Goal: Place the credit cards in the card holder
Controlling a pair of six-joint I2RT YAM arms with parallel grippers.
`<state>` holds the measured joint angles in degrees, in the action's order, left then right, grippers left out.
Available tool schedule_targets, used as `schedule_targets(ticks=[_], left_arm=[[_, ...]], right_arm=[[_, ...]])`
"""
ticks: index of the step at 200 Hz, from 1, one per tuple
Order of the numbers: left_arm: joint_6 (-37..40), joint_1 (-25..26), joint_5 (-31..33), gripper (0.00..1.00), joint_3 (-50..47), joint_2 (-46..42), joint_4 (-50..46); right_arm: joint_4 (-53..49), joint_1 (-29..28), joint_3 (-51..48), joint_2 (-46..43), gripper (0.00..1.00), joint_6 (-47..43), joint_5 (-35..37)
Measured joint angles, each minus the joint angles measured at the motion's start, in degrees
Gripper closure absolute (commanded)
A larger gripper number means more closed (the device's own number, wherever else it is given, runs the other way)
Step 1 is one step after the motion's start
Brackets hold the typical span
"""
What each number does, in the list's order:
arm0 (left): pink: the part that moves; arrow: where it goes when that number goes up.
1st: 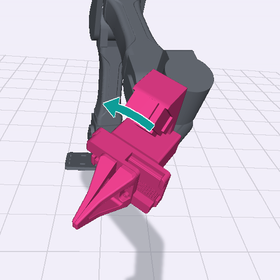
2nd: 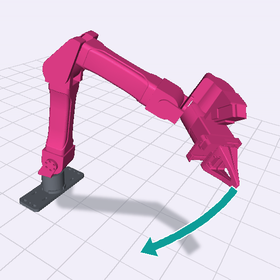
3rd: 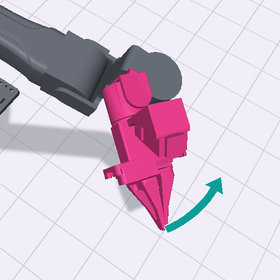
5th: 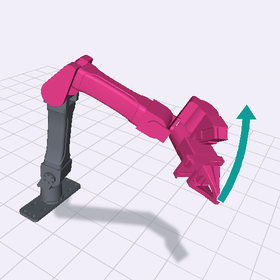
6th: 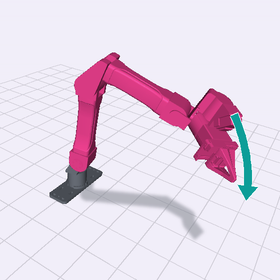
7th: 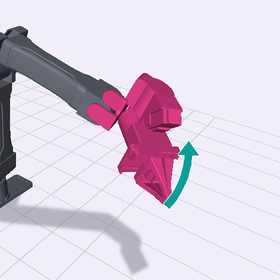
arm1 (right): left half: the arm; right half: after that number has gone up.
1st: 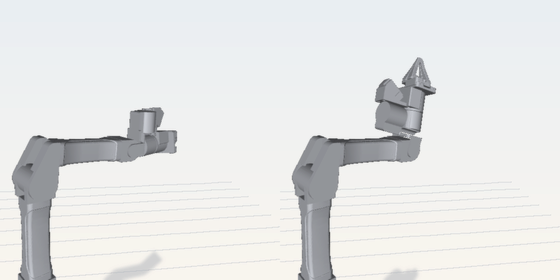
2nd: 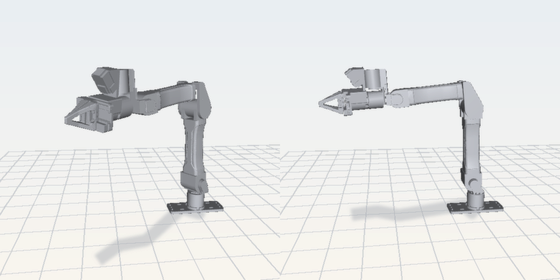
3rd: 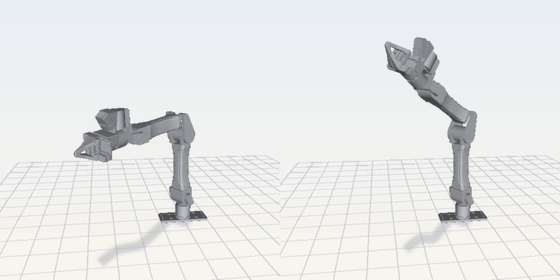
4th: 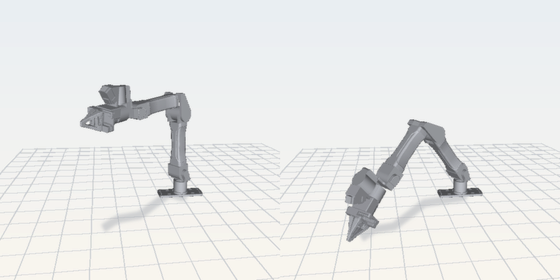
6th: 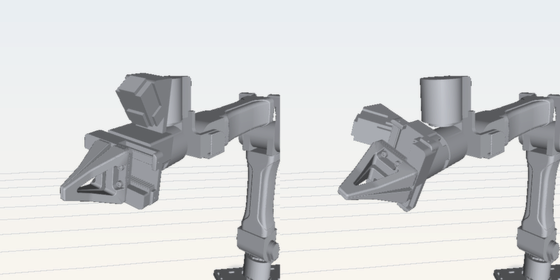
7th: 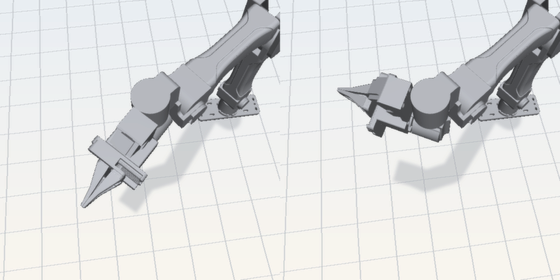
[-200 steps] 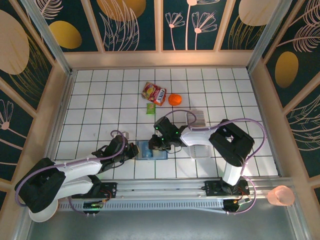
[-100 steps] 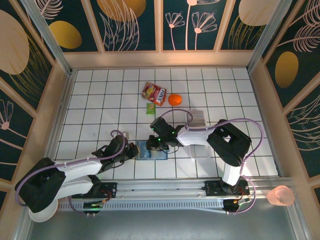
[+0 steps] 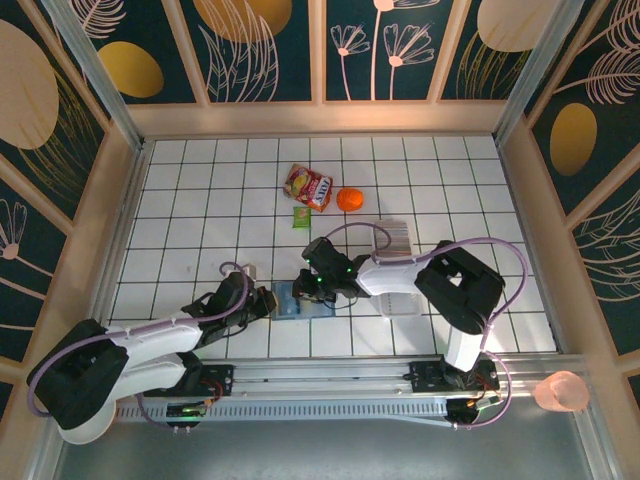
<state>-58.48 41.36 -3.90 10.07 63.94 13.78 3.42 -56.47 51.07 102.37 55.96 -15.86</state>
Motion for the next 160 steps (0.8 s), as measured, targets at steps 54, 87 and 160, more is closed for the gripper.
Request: schedule_targets(ticks=[54, 87, 160], left_arm=[[-0.3, 0.0, -0.1, 1.00, -0.5, -0.7, 0.2], [-0.3, 0.0, -0.2, 1.00, -0.8, -1.1, 0.2], [-0.3, 0.0, -0.2, 1.00, -1.7, -2.6, 0.1]], right_arm=[[1.0, -0.5, -1.0, -3.0, 0.84, 1.9, 2.6], [1.2, -0.7, -1.4, -4.2, 0.84, 1.9, 3.4], [2.9, -2.6, -1.7, -2.7, 0.80, 3.2, 3.8]])
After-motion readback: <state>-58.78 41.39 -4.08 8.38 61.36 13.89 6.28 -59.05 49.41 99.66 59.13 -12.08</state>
